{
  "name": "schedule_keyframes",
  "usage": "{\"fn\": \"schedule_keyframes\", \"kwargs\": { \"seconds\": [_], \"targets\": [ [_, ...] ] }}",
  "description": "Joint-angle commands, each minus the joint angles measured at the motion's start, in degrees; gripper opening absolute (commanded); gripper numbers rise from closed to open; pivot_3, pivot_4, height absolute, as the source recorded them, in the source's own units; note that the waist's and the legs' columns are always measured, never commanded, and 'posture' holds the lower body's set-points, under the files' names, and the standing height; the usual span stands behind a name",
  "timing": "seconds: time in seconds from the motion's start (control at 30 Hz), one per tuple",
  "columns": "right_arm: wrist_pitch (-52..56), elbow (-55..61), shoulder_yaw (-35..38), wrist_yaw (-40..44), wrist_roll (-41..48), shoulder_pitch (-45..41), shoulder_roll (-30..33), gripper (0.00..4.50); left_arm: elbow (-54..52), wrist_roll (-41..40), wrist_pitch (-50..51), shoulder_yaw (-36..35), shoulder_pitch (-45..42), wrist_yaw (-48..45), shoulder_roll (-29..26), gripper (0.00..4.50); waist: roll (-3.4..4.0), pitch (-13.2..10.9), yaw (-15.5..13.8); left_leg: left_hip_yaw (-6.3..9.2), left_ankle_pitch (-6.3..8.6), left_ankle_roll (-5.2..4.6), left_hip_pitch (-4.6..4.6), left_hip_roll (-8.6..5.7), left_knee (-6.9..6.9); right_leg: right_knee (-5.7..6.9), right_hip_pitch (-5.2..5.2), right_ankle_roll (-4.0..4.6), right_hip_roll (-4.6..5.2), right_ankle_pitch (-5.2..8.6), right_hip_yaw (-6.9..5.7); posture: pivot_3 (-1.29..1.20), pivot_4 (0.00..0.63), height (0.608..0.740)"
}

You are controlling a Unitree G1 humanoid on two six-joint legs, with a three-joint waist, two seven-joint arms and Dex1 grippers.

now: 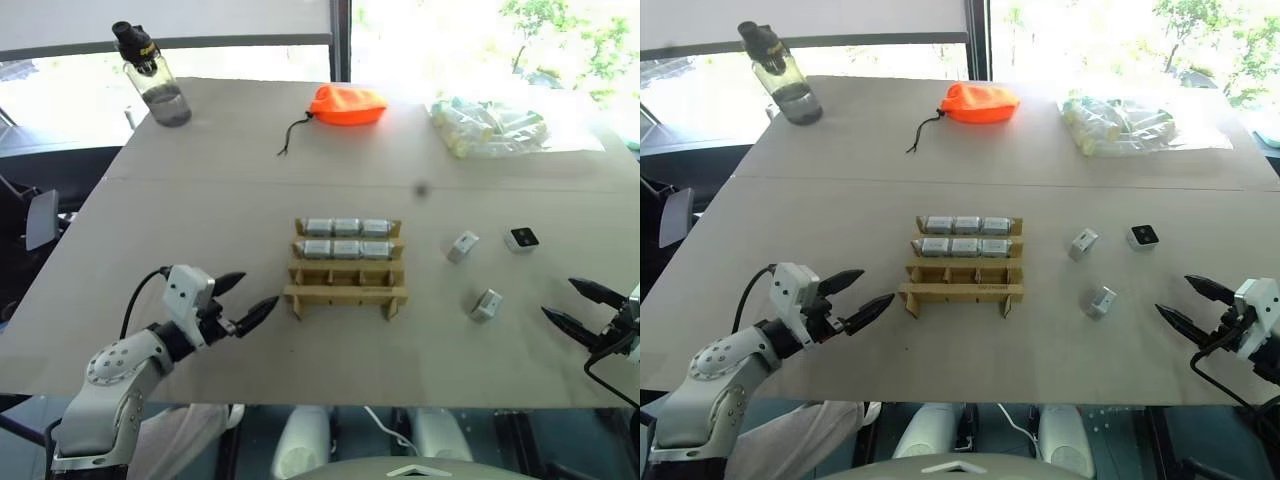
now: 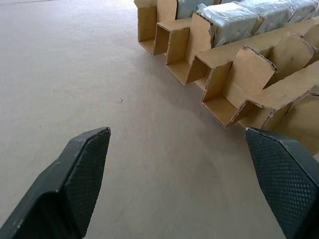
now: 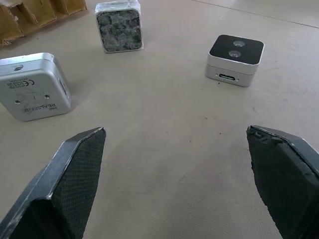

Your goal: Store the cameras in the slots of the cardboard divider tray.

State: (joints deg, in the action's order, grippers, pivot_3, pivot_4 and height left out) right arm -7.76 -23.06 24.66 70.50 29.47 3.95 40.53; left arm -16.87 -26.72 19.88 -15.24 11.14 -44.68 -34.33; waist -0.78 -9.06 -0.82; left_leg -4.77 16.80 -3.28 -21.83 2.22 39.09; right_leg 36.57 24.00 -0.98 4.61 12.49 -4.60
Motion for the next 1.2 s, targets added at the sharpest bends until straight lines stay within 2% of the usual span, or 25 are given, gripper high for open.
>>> {"fn": "schedule_keyframes", "kwargs": {
  "seconds": [0.03,1.2],
  "targets": [
    [-1.4,0.2,1.3,0.2,0.0,-0.9,1.2,4.50,-1.3,0.3,-2.0,-0.6,0.0,0.2,0.0,4.46,0.00,0.0,0.0,0.00,0.00,0.00,0.00,0.00,0.00,0.00,0.00,0.00,0.00,0.00,0.00,0.00,0.150,0.726],
    [-3.4,-2.7,-0.9,0.5,-2.8,-6.2,1.5,4.50,-0.2,0.8,-4.0,-1.7,0.6,2.3,1.0,4.46,0.00,0.0,0.0,-0.02,0.00,0.00,0.01,-0.01,0.01,0.01,-0.01,-0.03,-0.07,-0.02,-0.02,0.00,0.150,0.726]
  ]
}}
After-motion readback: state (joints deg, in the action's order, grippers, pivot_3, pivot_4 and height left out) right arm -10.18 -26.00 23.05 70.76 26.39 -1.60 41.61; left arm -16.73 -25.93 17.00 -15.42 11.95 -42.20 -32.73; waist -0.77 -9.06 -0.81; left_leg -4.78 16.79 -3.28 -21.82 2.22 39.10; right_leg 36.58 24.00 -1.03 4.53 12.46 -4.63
